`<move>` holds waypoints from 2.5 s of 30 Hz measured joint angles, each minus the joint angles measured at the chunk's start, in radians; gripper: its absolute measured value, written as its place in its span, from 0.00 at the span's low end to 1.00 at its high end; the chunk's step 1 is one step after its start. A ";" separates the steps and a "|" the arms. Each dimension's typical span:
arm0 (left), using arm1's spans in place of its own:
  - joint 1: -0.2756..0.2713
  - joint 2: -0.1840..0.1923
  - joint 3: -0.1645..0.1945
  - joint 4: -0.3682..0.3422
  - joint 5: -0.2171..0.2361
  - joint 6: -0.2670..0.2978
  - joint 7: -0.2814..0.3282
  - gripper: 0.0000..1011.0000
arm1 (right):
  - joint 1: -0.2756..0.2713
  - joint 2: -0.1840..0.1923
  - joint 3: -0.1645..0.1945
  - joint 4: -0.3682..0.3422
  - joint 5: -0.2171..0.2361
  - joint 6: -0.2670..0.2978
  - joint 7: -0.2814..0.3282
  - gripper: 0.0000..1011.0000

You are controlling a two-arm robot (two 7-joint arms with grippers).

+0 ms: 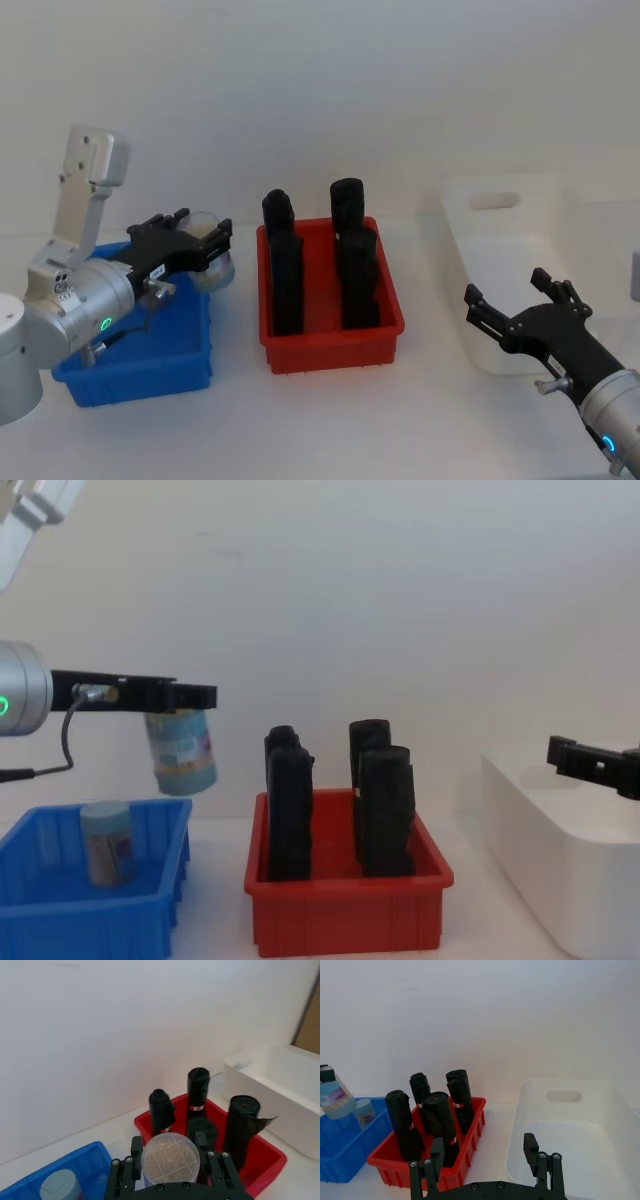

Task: Pick the cotton swabs from the blue box and place them into the white box.

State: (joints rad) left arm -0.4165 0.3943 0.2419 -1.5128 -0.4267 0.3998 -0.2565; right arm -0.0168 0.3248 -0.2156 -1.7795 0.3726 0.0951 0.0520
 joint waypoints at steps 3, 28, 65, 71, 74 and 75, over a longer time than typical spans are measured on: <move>-0.005 0.002 0.002 -0.016 0.000 0.019 -0.035 0.64 | 0.000 0.000 0.000 0.000 0.000 0.000 0.000 0.99; -0.037 0.005 0.026 -0.096 -0.004 0.113 -0.232 0.64 | 0.000 0.000 0.000 0.000 0.000 0.000 0.000 0.99; -0.042 0.005 0.030 -0.109 -0.006 0.128 -0.262 0.64 | 0.116 -0.052 -0.072 0.050 -0.135 0.111 0.320 0.99; -0.042 0.005 0.030 -0.109 -0.006 0.129 -0.263 0.64 | 0.157 -0.085 -0.102 0.072 -0.178 0.136 0.394 0.99; -0.042 0.005 0.030 -0.109 -0.006 0.129 -0.263 0.64 | 0.183 -0.105 -0.116 0.084 -0.203 0.146 0.425 0.99; -0.042 0.005 0.030 -0.109 -0.006 0.129 -0.264 0.64 | 0.190 -0.109 -0.119 0.087 -0.208 0.148 0.430 0.99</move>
State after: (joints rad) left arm -0.4583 0.3996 0.2716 -1.6220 -0.4325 0.5287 -0.5201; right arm 0.1729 0.2154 -0.3348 -1.6922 0.1647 0.2430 0.4825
